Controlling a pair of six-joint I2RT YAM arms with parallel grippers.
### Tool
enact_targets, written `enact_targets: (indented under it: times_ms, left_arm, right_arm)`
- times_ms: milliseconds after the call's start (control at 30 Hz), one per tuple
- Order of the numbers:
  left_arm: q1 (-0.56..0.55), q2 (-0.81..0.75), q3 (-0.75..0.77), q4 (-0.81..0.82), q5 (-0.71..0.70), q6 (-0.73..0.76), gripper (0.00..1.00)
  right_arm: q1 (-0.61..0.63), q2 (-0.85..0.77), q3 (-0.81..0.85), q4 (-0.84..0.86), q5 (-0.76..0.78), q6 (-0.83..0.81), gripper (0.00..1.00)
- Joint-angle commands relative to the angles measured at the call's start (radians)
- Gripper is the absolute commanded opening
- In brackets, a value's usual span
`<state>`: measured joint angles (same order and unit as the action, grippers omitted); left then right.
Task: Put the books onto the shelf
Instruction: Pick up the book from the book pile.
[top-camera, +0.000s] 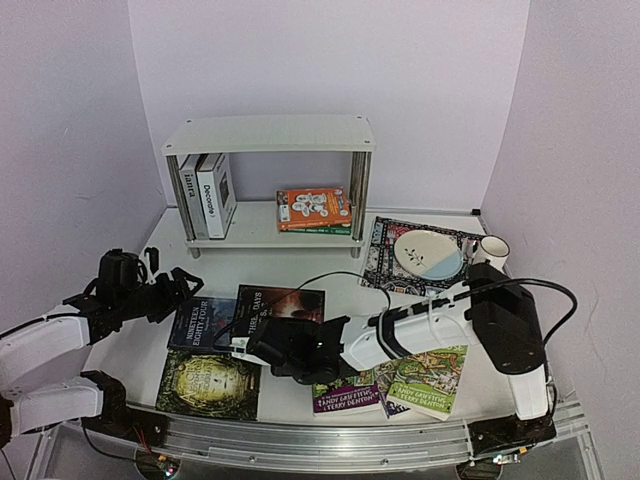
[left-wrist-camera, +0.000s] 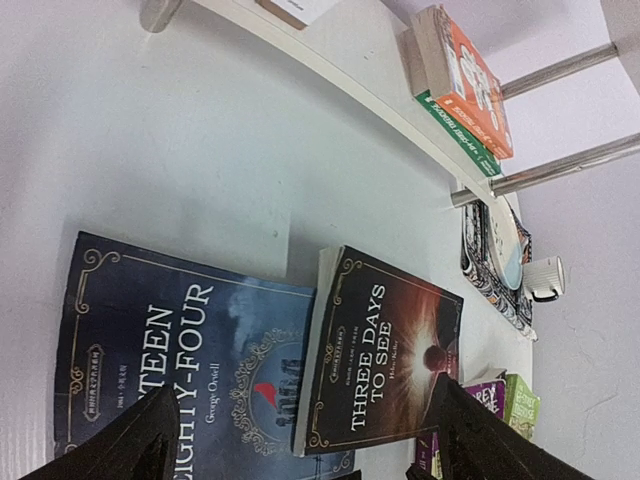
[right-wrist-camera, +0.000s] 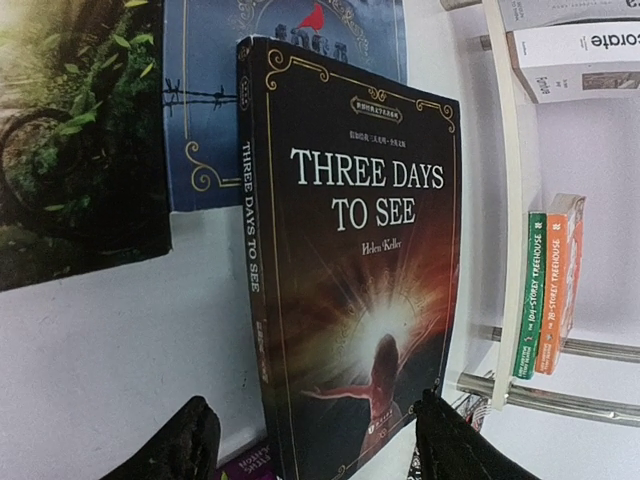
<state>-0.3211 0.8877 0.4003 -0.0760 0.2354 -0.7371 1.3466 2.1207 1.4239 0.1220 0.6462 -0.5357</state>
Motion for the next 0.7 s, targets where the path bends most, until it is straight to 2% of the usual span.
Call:
enact_targets:
  times_ms: [0, 333, 467, 533, 600, 633, 667]
  left_arm:
    - [0.039, -0.031, -0.024, -0.018, 0.07, -0.016, 0.9]
    - [0.04, -0.065, -0.026, -0.036, 0.076, -0.026, 0.91]
    - [0.04, -0.05, -0.008, -0.039, 0.085, -0.022, 0.91]
    - [0.04, -0.04, 0.001, -0.039, 0.086, -0.018, 0.91]
    - [0.04, -0.032, 0.009, -0.039, 0.082, -0.013, 0.91]
    - [0.04, -0.025, 0.013, -0.039, 0.079, -0.011, 0.91]
    - [0.039, -0.017, 0.018, -0.039, 0.078, -0.005, 0.91]
  right_arm:
    - [0.006, 0.067, 0.035, 0.03, 0.097, -0.069, 0.68]
    - [0.006, 0.169, 0.035, 0.156, 0.233, -0.189, 0.67]
    - [0.006, 0.172, 0.001, 0.262, 0.282, -0.225, 0.6]
    - [0.006, 0.166, -0.011, 0.3, 0.305, -0.234, 0.51]
    - [0.007, 0.151, -0.023, 0.333, 0.319, -0.247, 0.36]
    - [0.007, 0.137, -0.032, 0.355, 0.319, -0.253, 0.24]
    - [0.008, 0.124, -0.045, 0.373, 0.314, -0.254, 0.07]
